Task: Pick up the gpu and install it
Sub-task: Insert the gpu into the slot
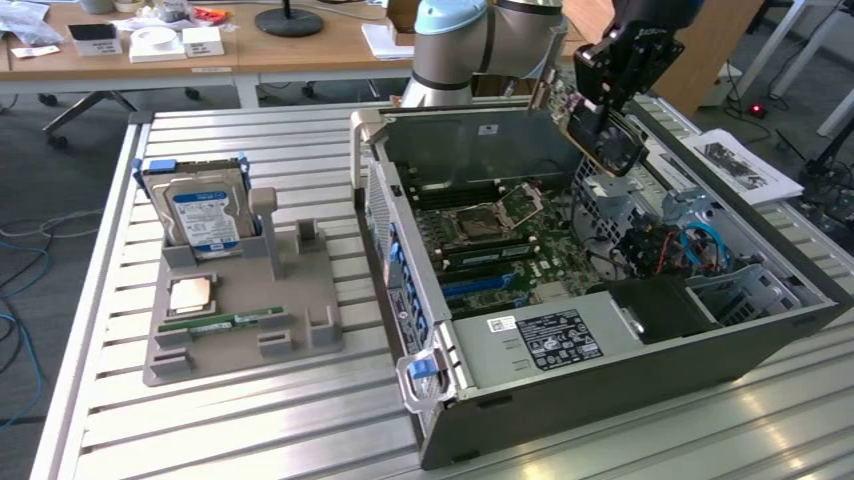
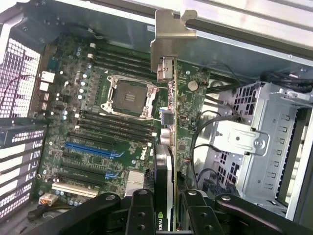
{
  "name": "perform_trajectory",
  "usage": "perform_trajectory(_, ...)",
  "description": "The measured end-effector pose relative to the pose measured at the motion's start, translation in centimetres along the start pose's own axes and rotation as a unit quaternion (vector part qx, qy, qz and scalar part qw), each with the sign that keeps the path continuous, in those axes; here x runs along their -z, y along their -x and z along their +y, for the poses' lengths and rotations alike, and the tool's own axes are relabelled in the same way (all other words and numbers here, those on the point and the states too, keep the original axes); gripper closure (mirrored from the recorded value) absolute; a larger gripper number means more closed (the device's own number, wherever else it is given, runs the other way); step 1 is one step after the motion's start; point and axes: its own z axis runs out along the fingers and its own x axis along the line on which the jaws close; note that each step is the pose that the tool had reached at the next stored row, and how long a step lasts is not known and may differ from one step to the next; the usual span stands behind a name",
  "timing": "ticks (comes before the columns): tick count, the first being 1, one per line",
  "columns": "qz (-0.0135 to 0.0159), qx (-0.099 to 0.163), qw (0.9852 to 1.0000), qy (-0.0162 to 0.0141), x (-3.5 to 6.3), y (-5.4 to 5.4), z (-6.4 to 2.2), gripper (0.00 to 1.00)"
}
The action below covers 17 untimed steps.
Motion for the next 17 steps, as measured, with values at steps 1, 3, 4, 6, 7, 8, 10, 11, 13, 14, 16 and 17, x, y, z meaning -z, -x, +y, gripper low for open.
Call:
perform_trajectory(1, 0.0002, 0.004, 1.0, 0.0001, 0.0, 0.0, 0.0, 0.73)
perform_trajectory(3, 0.0007, 0.013, 0.9999, 0.0002, 0.0, 0.0, 0.0, 0.73)
perform_trajectory(4, 0.0009, 0.017, 0.9998, 0.0004, 0.0, 0.0, 0.0, 0.73)
perform_trajectory(6, 0.0015, 0.029, 0.9996, 0.0006, 0.0, 0.0, 0.0, 0.73)
perform_trajectory(7, 0.0018, 0.036, 0.9994, 0.0008, 0.0, 0.0, 0.0, 0.73)
perform_trajectory(8, 0.0022, 0.043, 0.9991, 0.0009, 0.0, 0.0, 0.0, 0.73)
perform_trajectory(10, 0.003, 0.059, 0.9983, 0.0012, 0.0, 0.0, 0.0, 0.73)
perform_trajectory(11, 0.0034, 0.067, 0.9977, 0.0014, 0.0, 0.0, 0.0, 0.73)
perform_trajectory(13, 0.0043, 0.085, 0.9964, 0.0018, 0.0, 0.0, 0.0, 0.73)
perform_trajectory(14, 0.0048, 0.094, 0.9956, 0.002, 0.01, 0.0, 0.0, 0.73)
perform_trajectory(16, 0.0057, 0.112, 0.9937, 0.0024, 0.0, 0.0, 0.0, 0.73)
perform_trajectory(17, 0.0061, 0.121, 0.9926, 0.0026, 0.0, 0.0, 0.0, 0.73)
